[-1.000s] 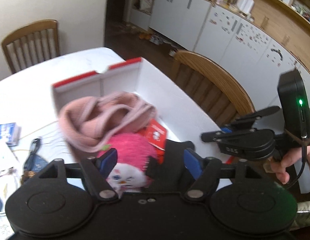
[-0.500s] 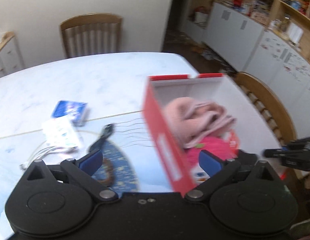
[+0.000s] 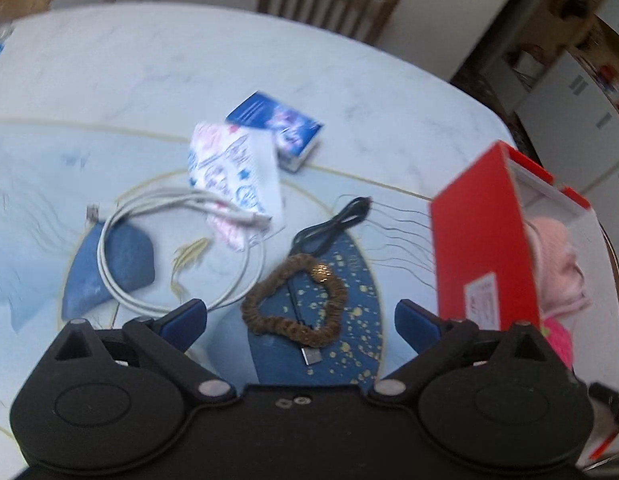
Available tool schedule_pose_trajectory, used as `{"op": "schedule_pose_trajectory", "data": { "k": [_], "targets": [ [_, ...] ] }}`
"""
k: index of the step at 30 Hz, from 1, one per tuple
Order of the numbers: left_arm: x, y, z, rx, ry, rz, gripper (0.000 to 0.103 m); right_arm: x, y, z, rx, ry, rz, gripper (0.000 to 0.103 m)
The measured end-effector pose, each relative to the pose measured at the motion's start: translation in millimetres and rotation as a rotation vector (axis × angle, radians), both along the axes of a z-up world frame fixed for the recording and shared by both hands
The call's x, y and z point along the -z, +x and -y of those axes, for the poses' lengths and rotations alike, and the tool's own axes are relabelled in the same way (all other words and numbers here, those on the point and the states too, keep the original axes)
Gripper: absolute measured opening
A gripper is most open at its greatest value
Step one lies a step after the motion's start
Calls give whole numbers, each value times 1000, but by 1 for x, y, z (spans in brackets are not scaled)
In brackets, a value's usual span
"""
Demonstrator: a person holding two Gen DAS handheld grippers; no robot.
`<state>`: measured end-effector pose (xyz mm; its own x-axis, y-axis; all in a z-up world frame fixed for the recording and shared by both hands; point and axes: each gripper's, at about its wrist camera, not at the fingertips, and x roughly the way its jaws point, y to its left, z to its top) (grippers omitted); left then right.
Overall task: Organize objects
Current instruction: 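Move the left gripper to the brown beaded bracelet and grasp it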
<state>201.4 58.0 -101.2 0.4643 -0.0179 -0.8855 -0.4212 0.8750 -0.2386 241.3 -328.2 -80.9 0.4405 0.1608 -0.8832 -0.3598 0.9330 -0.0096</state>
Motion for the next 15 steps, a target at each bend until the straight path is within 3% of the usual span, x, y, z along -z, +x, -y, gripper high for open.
{"op": "schedule_pose_trajectory", "data": {
  "k": [7, 15],
  "targets": [
    [22, 8, 0, -33, -16, -61, 92, 1, -1, 0, 2, -3, -2, 6],
    [32, 7, 0, -58, -50, -83, 76, 2, -1, 1, 3, -4, -3, 6]
  ]
}}
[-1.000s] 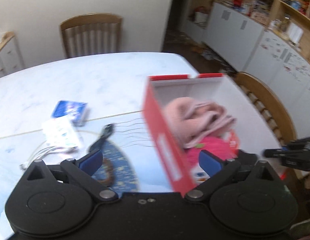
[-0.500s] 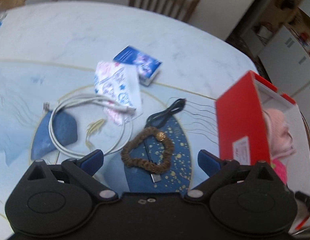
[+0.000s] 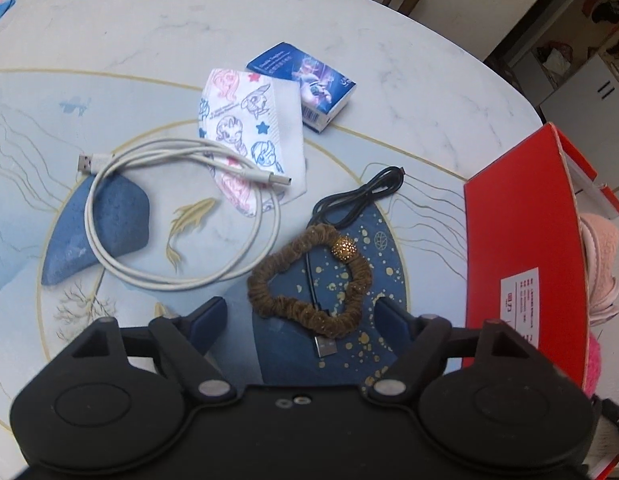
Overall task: Organize objects
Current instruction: 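Move the left gripper to the brown beaded bracelet and grasp it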
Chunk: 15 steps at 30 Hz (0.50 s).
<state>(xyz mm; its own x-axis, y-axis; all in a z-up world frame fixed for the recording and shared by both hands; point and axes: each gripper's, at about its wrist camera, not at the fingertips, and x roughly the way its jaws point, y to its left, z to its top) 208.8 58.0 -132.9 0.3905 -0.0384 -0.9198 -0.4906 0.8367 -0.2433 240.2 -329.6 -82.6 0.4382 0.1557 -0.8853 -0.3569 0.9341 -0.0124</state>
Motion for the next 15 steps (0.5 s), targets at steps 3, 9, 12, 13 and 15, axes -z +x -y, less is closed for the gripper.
{"op": "schedule_pose_trajectory", "data": {
  "k": [3, 9, 12, 13, 15],
  "targets": [
    [-1, -1, -1, -9, -3, 7, 67, 0, 0, 0, -1, 0, 0, 6],
    [-3, 0, 0, -19, 1, 5, 44, 0, 0, 0, 0, 0, 0, 6],
    [-3, -1, 0, -23, 5, 6, 33, 0, 0, 0, -1, 0, 0, 6],
    [-3, -1, -1, -27, 2, 6, 31, 0, 0, 0, -1, 0, 0, 6],
    [-3, -2, -2, -35, -6, 7, 24, 1, 0, 0, -2, -1, 1, 6]
  ]
}}
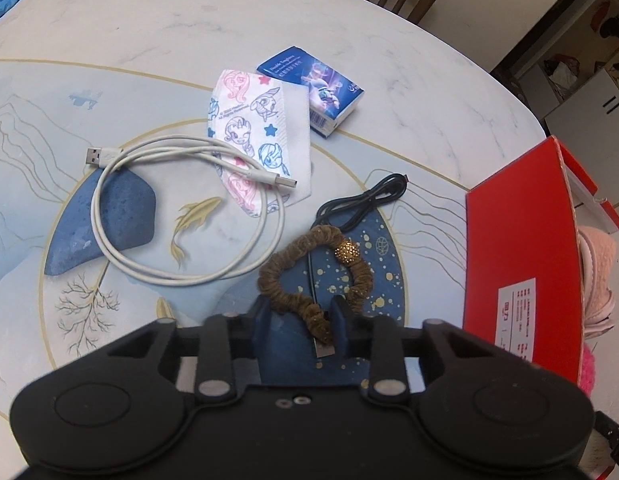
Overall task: Organize objects
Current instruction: 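Move the left gripper to the brown beaded bracelet and grasp it, then carry the brown beaded bracelet into the box and release it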
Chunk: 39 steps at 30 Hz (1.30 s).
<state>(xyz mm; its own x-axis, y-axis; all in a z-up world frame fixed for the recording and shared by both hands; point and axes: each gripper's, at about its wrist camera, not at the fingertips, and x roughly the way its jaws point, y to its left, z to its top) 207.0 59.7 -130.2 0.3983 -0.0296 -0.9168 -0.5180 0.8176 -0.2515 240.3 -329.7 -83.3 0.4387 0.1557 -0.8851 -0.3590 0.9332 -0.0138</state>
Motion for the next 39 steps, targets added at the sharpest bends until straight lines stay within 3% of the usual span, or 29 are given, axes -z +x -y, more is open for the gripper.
{"op": "schedule_pose_trajectory", "data": {
  "k": [4, 18, 32, 39],
  "targets": [
    [-3, -1, 1, 1, -10, 24, 7, 3, 0, -1, -2, -1, -1, 6],
    [-86, -4, 20, 116, 83, 228, 5, 3, 1, 0, -4, 11, -1, 6],
    [-156, -4, 84, 308, -44, 429, 5, 2, 2, -1, -18, 19, 2, 6],
    [-156, 6, 139, 471, -112, 451, 5, 2, 2, 0, -21, 25, 2, 6]
  ]
}}
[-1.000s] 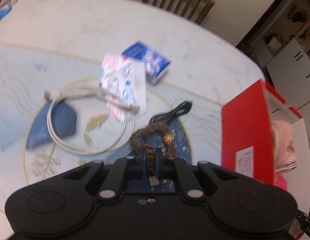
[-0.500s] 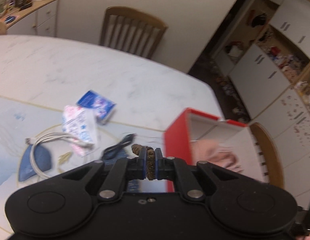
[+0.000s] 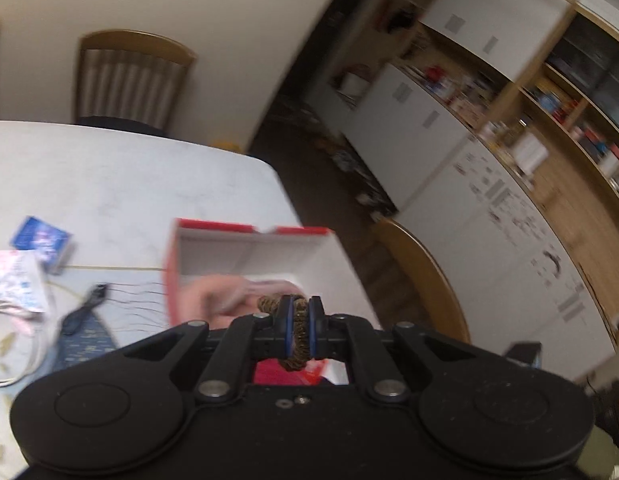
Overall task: Organize objects
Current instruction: 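Carry the brown beaded bracelet into the box and release it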
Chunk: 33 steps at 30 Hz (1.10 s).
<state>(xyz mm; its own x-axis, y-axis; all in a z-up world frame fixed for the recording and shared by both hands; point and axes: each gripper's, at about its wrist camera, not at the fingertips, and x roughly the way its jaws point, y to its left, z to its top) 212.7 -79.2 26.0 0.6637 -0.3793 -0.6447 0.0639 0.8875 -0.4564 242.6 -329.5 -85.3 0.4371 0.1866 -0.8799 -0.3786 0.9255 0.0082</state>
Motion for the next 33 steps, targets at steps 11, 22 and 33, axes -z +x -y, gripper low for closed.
{"op": "schedule_pose_trajectory", "data": {
  "k": [11, 22, 33],
  "targets": [
    [34, 32, 63, 193, 13, -27, 5, 0, 1, 1, -7, 2, 3, 6],
    [72, 49, 105, 297, 88, -88, 5, -1, 1, 2, -20, 0, 7, 6],
    [106, 63, 108, 304, 198, -173, 5, 1, 2, 3, -25, 2, 1, 6]
  ]
}}
